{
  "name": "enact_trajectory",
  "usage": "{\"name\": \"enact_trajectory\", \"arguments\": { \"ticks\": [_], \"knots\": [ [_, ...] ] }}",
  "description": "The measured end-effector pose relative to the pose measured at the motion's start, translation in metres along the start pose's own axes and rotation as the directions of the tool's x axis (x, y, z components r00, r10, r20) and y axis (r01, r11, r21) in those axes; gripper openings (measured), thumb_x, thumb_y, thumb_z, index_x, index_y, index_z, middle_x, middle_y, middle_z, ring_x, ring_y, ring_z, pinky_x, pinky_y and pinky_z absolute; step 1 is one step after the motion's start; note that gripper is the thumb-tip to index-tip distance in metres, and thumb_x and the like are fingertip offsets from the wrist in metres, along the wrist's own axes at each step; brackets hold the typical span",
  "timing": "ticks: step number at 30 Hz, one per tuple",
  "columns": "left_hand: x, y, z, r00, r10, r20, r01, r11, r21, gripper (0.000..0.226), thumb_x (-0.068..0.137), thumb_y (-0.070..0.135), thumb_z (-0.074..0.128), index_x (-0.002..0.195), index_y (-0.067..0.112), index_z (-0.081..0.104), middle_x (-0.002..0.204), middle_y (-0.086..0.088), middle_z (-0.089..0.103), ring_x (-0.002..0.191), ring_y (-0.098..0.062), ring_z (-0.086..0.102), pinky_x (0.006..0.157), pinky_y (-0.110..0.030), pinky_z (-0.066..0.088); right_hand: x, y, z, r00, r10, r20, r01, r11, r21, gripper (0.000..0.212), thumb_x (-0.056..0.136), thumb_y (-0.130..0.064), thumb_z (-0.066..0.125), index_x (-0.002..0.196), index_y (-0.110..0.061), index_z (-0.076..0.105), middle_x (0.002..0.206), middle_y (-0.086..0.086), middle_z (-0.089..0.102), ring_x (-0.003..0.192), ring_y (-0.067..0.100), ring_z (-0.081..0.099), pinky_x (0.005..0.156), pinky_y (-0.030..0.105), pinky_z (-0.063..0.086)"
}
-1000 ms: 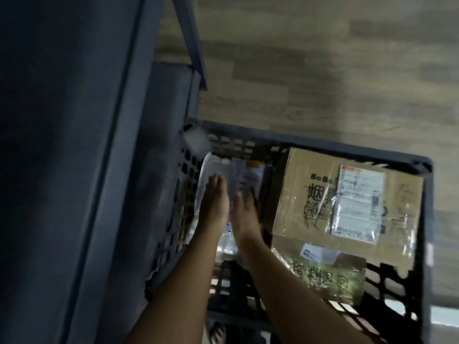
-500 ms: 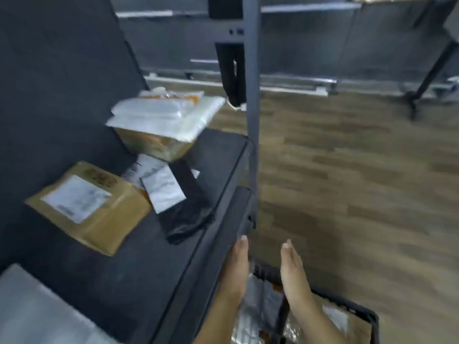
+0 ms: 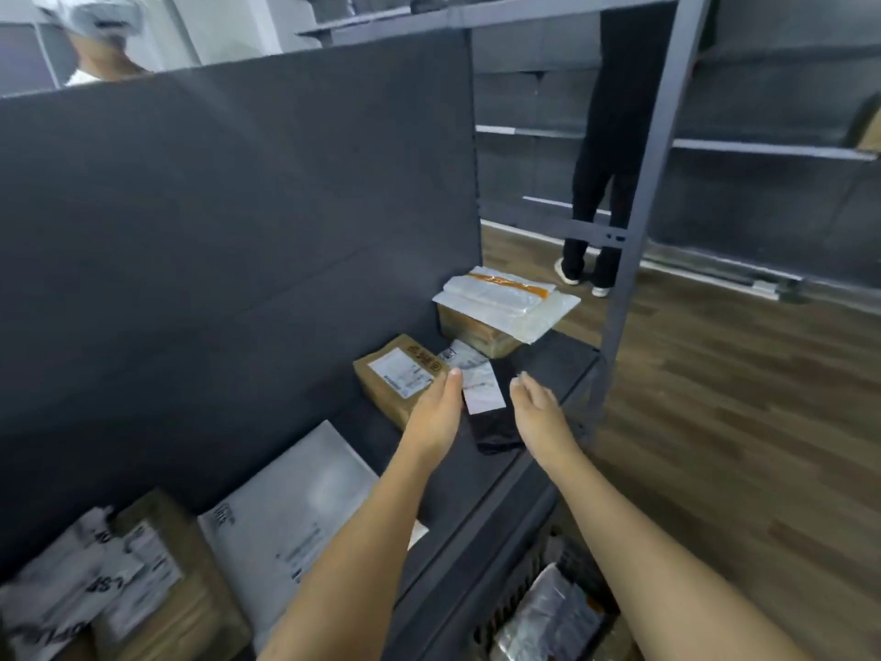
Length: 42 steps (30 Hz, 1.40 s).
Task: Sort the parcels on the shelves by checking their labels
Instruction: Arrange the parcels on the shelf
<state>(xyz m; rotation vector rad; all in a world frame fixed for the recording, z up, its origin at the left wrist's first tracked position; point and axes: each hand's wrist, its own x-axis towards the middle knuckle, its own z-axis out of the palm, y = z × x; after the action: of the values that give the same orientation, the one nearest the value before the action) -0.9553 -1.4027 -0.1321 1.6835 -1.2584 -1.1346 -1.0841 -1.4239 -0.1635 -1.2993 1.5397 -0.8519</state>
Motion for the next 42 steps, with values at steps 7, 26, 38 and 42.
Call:
{"name": "enact_trajectory", "arguments": {
  "ticks": [7,26,38,42],
  "knots": [
    [-0.001,-0.019,-0.032,0.988,-0.092,-0.123,0.089,0.996,-0.028,0.056,0.099,0.052,0.022,0.144,0.022,0.038,0.150,0.000,0.038,0.139,-0.019,0.034,0.113,-0.033,0.024,0.005,-0.011,0.031,0.996,-0.036,0.087,0.039,0.999,-0.036,0.053,0.101,-0.041,0.029,0.148,-0.017,0.031,0.154,0.004,0.028,0.139,0.020,0.031,0.108,0.033,0.027],
    [0.193,-0.101,-0.094,0.946,-0.176,-0.271,0.184,0.983,0.004,0.042,0.099,0.028,0.034,0.130,0.007,0.053,0.131,-0.013,0.056,0.120,-0.028,0.053,0.095,-0.033,0.040,0.170,0.015,0.123,0.978,0.191,0.086,-0.188,0.981,-0.042,0.069,0.094,-0.050,0.045,0.149,-0.014,0.025,0.154,0.006,0.030,0.140,0.023,0.030,0.112,0.034,0.027],
    [0.252,-0.151,-0.103,0.915,-0.236,-0.328,0.245,0.969,-0.012,0.068,0.087,0.011,0.062,0.146,0.007,0.027,0.144,-0.012,0.034,0.130,-0.027,0.042,0.090,-0.027,0.039,0.208,0.061,0.168,0.931,0.365,0.004,-0.365,0.931,0.016,0.096,0.068,-0.055,0.073,0.143,-0.014,0.030,0.141,0.008,0.046,0.129,0.028,0.044,0.107,0.043,0.038],
    [0.258,-0.154,-0.104,0.913,-0.268,-0.308,0.242,0.963,-0.122,0.072,0.080,0.001,0.068,0.141,0.006,0.032,0.139,-0.013,0.033,0.123,-0.026,0.045,0.088,-0.027,0.041,0.208,0.062,0.168,0.935,0.353,0.026,-0.353,0.935,0.033,0.079,0.068,-0.053,0.073,0.134,-0.021,0.045,0.130,0.002,0.054,0.121,0.022,0.052,0.102,0.040,0.043]
  ]
}}
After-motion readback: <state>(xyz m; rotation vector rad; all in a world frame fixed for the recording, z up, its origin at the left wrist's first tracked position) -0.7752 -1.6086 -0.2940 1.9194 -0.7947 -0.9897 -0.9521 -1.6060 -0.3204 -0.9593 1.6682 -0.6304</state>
